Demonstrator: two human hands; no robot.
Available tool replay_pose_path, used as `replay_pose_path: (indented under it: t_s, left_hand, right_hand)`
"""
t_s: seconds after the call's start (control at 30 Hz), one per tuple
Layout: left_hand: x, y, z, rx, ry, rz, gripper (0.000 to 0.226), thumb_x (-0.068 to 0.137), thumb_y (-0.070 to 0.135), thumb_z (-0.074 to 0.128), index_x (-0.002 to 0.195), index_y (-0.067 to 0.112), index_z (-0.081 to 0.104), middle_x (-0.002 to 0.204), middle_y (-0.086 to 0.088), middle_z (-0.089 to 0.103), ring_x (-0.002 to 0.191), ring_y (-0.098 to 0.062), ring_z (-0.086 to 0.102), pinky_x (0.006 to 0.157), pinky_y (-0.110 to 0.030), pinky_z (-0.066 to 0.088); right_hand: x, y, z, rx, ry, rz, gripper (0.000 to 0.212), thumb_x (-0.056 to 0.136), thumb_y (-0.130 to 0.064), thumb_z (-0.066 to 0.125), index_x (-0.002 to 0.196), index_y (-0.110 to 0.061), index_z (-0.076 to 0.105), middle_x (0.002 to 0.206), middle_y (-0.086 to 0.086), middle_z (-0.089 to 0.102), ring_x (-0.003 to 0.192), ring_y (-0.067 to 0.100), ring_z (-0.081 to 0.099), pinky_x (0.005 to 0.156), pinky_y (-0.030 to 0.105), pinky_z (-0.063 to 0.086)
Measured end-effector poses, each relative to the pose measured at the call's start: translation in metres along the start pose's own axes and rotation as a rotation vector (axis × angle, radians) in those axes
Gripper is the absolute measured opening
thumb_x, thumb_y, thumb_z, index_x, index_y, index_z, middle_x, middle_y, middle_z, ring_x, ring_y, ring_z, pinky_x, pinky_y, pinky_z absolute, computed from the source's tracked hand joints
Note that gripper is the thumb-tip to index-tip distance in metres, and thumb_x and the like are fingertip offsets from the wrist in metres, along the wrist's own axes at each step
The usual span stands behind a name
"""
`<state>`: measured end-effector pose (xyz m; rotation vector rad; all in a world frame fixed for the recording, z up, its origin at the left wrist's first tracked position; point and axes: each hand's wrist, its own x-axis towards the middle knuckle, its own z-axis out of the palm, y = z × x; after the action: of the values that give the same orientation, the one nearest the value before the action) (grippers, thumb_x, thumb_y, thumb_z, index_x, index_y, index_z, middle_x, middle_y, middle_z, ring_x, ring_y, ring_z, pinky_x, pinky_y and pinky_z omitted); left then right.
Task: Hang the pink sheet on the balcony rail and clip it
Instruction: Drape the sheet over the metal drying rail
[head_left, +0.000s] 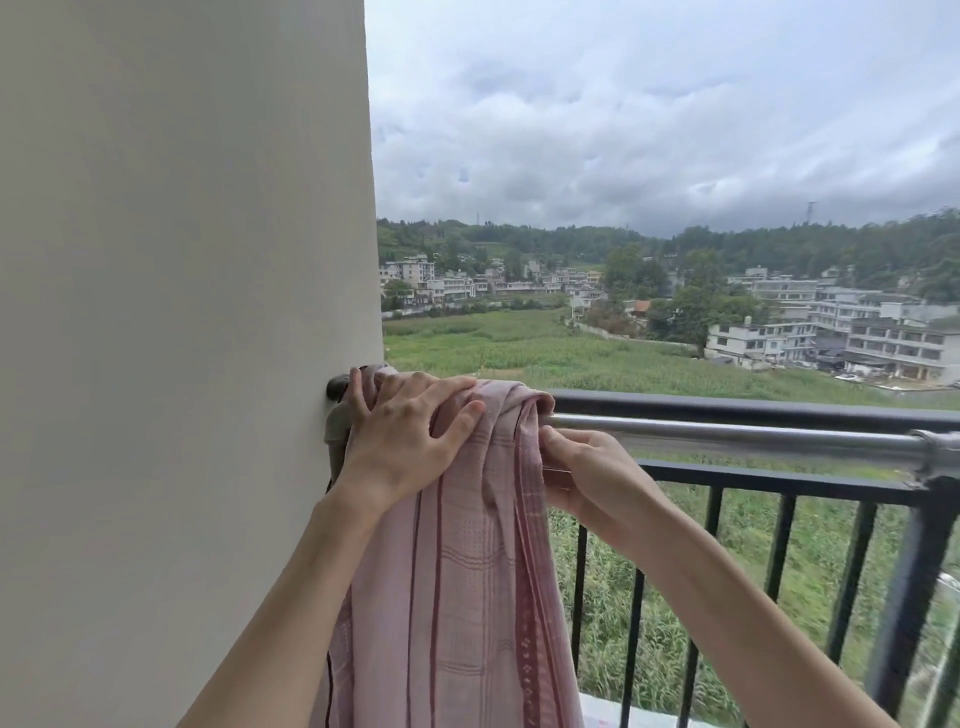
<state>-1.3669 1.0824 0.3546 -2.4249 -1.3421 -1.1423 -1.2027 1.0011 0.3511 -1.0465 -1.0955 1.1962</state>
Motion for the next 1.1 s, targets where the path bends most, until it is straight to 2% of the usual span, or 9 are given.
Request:
replay_pose_path:
  t_s: [0.1,0.2,0.37,0.5,0.67,0.73,0.9,1.03,1.1]
  left_hand:
    - [-0.001,-0.004,0.0,-0.059,0.013,0.003,0.066,0.074,0.074,0.016,0.123,0.045,0.049,0.125,0.012,0.052,0.13,-0.012,0.032,0.114,-0.045,-0.014]
    - [-0.003,-0.003,-0.002,-0.102,0.009,-0.013,0.056,0.079,0.068,0.025,0.122,0.044,0.05,0.125,0.01,0.053,0.13,-0.013,0.031,0.116,-0.046,-0.003]
    - [-0.004,0.003,-0.006,-0.16,-0.042,-0.075,0.058,0.076,0.068,0.023,0.121,0.043,0.049,0.127,0.007,0.049,0.132,-0.013,0.025,0.115,-0.046,0.0]
    - [-0.005,0.006,-0.006,-0.169,-0.067,-0.101,0.057,0.073,0.07,0.028,0.12,0.044,0.048,0.129,0.008,0.046,0.131,-0.014,0.025,0.114,-0.048,0.005]
    - [-0.006,0.008,-0.004,-0.154,-0.018,-0.101,0.047,0.081,0.066,0.04,0.119,0.042,0.049,0.126,0.007,0.047,0.131,-0.016,0.026,0.113,-0.043,0.002]
    - [-0.006,0.007,-0.004,-0.154,-0.015,-0.102,0.046,0.082,0.065,0.042,0.12,0.041,0.05,0.126,0.006,0.048,0.131,-0.017,0.027,0.113,-0.044,0.004]
    - [-0.007,0.008,-0.003,-0.129,-0.001,-0.087,0.043,0.084,0.061,0.045,0.12,0.04,0.05,0.126,0.006,0.049,0.131,-0.018,0.027,0.113,-0.044,0.0]
    - [-0.007,0.008,0.0,-0.127,0.025,-0.088,0.045,0.082,0.064,0.041,0.119,0.04,0.052,0.124,0.004,0.05,0.13,-0.018,0.03,0.113,-0.044,0.001]
    - [-0.007,0.011,0.003,-0.098,0.035,-0.089,0.043,0.084,0.062,0.04,0.119,0.04,0.052,0.126,0.003,0.05,0.131,-0.019,0.031,0.114,-0.044,-0.005]
  right_hand:
    - [0.0,0.005,0.013,0.107,-0.066,0.068,0.032,0.096,-0.02,0.048,0.103,0.007,0.064,0.082,0.012,0.069,0.062,0.014,0.066,0.053,0.023,0.056]
    - [-0.001,0.005,0.017,0.158,-0.139,0.122,0.039,0.096,-0.026,0.047,0.114,0.006,0.06,0.101,0.019,0.067,0.076,0.021,0.066,0.061,0.028,0.059]
    - [-0.003,0.0,0.016,0.172,-0.266,0.167,0.041,0.097,-0.029,0.042,0.116,0.004,0.057,0.087,0.013,0.067,0.073,0.022,0.065,0.063,0.031,0.055]
    - [-0.002,0.002,0.012,0.16,-0.207,0.133,0.036,0.093,-0.016,0.049,0.117,0.009,0.056,0.091,0.017,0.062,0.076,0.024,0.059,0.066,0.031,0.055]
    - [-0.004,0.004,0.01,0.102,-0.044,0.026,0.012,0.088,-0.009,0.057,0.085,-0.002,0.067,0.075,0.007,0.065,0.06,0.012,0.058,0.056,0.021,0.05]
    - [-0.008,0.001,0.006,0.023,0.009,-0.038,0.017,0.09,-0.011,0.055,0.077,-0.008,0.065,0.065,-0.001,0.065,0.056,0.007,0.057,0.053,0.017,0.047]
    - [-0.024,-0.007,-0.015,-0.056,0.052,-0.141,0.014,0.092,-0.014,0.052,0.09,-0.006,0.062,0.07,-0.005,0.066,0.068,0.007,0.058,0.068,0.022,0.041]
    - [-0.036,-0.004,-0.03,-0.082,0.039,-0.106,0.019,0.095,-0.021,0.048,0.098,-0.005,0.059,0.077,0.003,0.064,0.065,0.013,0.055,0.066,0.027,0.045]
    - [-0.04,-0.002,-0.035,-0.158,0.07,-0.089,0.019,0.095,-0.022,0.048,0.096,-0.007,0.059,0.074,0.002,0.063,0.062,0.012,0.054,0.066,0.028,0.045]
